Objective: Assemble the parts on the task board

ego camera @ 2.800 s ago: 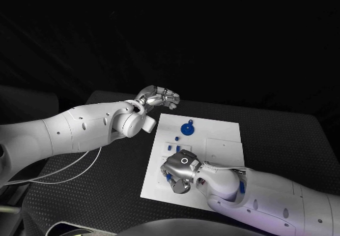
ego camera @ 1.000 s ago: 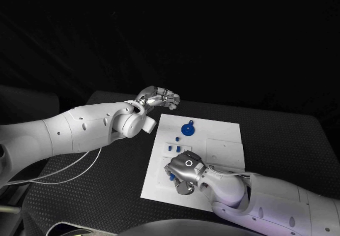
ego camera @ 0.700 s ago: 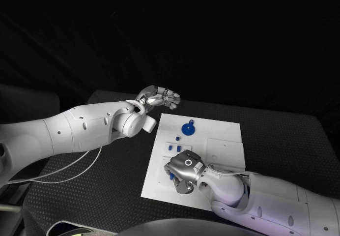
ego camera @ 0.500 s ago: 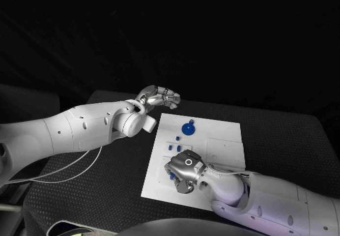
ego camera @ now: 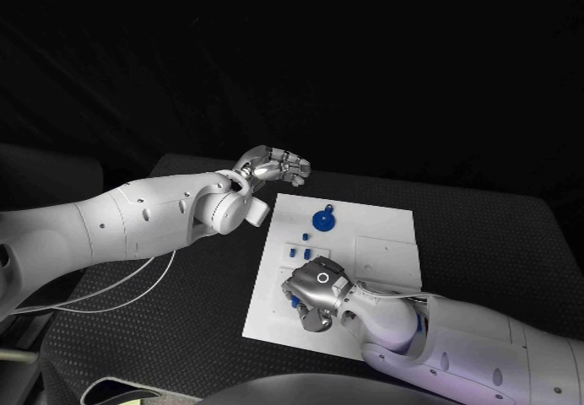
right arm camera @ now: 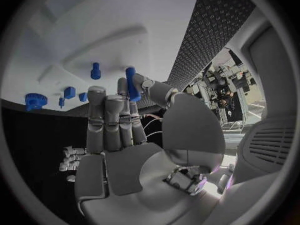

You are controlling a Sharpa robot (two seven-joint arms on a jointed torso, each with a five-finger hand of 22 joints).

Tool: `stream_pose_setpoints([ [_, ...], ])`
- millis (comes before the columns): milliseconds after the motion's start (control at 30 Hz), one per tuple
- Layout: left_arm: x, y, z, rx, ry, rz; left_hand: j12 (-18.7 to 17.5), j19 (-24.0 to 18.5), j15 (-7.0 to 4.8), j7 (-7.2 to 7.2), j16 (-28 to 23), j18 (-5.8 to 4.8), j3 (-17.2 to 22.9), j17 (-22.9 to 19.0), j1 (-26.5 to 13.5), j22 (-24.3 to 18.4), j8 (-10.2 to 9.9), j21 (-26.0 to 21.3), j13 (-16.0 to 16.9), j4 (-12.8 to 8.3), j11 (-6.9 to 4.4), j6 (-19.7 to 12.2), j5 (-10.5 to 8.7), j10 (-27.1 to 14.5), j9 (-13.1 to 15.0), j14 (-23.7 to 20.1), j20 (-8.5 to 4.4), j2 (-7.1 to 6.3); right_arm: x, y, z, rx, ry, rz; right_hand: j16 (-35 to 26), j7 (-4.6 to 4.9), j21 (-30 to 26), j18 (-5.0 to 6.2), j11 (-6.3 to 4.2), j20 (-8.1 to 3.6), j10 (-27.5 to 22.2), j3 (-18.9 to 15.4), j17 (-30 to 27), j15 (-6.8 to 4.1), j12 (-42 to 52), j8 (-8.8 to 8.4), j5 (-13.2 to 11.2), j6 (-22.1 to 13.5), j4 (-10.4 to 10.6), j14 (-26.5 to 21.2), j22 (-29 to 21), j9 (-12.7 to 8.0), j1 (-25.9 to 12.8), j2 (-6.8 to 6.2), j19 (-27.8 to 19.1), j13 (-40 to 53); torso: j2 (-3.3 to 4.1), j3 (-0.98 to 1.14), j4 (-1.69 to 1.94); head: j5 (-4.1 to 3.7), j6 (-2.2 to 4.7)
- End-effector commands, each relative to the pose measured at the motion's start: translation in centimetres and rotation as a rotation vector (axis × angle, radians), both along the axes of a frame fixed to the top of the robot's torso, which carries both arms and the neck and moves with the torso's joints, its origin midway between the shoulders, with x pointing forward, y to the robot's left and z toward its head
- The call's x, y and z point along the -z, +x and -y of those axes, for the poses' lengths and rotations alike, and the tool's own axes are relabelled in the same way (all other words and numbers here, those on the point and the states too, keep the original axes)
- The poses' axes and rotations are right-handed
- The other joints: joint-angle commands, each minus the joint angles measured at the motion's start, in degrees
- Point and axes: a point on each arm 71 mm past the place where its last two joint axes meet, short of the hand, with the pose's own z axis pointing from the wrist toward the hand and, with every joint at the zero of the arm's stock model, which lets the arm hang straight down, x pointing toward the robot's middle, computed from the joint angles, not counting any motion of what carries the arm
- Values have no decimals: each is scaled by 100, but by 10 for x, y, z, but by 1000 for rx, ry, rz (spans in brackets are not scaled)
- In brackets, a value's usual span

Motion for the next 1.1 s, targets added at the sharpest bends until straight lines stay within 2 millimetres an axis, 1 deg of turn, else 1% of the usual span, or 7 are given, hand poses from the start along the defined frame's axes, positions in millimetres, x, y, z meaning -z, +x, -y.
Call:
stream_pose_setpoints([
  [33, -2, 0, 2, 14, -12, 3, 6, 15, 5, -8, -27, -29, -10, 8, 11, 7, 25, -33, -9, 37, -8, -38, 0, -39, -7, 35, 25, -23, 1, -1, 0, -8, -14, -9, -15, 15, 27, 389, 10, -24, 31, 39, 6, -34, -16, 22, 18, 68, 6, -4, 105, 21, 61, 12, 33, 5, 0, 0, -1, 4, -2],
  [467, -2, 0, 2, 12, -11, 3, 6, 15, 5, -7, -36, -29, -9, 18, 16, 11, 26, -39, -11, 37, -8, -40, 1, -40, -8, 37, 25, -23, 3, 1, 1, 1, -23, -1, -16, 15, 29, 389, 10, -25, 33, 42, 8, -35, -17, 20, 18, 69, 5, -5, 105, 22, 61, 15, 32, 8, 0, -2, 1, 1, -6],
  [1100, -2, 0, 2, 14, -12, 2, 7, 17, 6, -7, -50, -30, -9, 33, 20, 17, 29, -47, -13, 38, -8, -40, 0, -39, -9, 40, 26, -21, 4, 1, -4, -14, -45, 11, -17, 13, 31, 389, 9, -28, 35, 48, 10, -36, -19, 19, 18, 72, 0, -4, 106, 24, 67, 12, 32, 13, 0, -3, 4, -1, -10],
])
